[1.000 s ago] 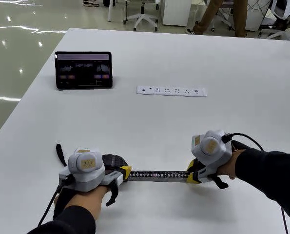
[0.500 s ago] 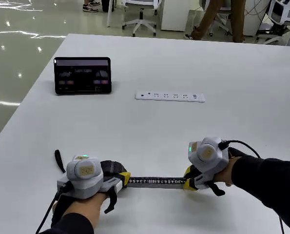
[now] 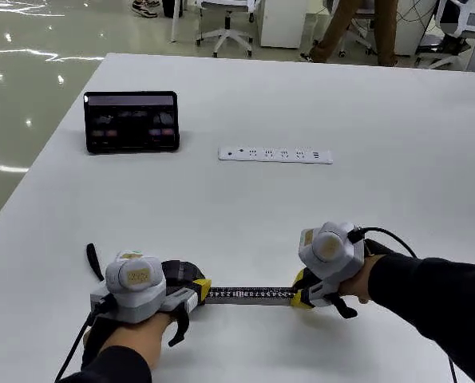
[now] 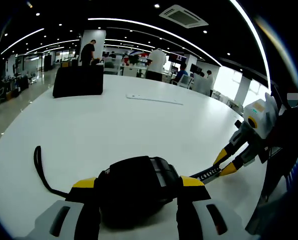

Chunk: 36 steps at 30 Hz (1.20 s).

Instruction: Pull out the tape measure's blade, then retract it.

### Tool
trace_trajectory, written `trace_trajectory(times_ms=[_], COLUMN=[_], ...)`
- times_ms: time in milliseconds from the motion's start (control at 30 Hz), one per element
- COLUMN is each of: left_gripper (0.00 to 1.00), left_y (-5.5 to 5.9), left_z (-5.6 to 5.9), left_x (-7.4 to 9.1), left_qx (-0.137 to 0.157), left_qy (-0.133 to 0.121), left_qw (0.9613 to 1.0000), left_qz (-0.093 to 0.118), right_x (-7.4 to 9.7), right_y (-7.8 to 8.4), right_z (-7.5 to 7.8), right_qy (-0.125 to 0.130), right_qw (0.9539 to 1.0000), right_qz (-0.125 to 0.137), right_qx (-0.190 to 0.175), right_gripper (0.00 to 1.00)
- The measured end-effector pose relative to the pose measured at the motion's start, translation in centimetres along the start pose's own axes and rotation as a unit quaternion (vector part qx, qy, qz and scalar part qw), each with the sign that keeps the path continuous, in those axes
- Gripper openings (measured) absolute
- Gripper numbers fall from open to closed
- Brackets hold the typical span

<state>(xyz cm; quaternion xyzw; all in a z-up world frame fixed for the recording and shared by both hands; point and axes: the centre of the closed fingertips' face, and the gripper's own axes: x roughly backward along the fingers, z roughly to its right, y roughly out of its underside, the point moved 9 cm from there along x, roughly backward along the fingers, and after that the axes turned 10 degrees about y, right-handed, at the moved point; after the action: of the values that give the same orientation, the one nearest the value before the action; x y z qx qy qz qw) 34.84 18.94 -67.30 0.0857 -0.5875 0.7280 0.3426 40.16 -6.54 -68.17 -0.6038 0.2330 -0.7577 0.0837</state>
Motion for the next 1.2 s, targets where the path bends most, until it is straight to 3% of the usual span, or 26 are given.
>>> trace_trajectory(times_ms=[1200], left_gripper=[0.58], left_y=[0.0], left_z=[-0.2], left_x=[0.0], left_qx=[0.005], left_qy=[0.003], left_qw=[1.0000], left_qz=[-0.001], right_x=[-0.9], right_y=[-1.4], right_z=[-0.5], right_qy=[-0.006], right_qw=[0.9999], right_qz=[0.014], right_qx=[-0.003], right_gripper=[0.11])
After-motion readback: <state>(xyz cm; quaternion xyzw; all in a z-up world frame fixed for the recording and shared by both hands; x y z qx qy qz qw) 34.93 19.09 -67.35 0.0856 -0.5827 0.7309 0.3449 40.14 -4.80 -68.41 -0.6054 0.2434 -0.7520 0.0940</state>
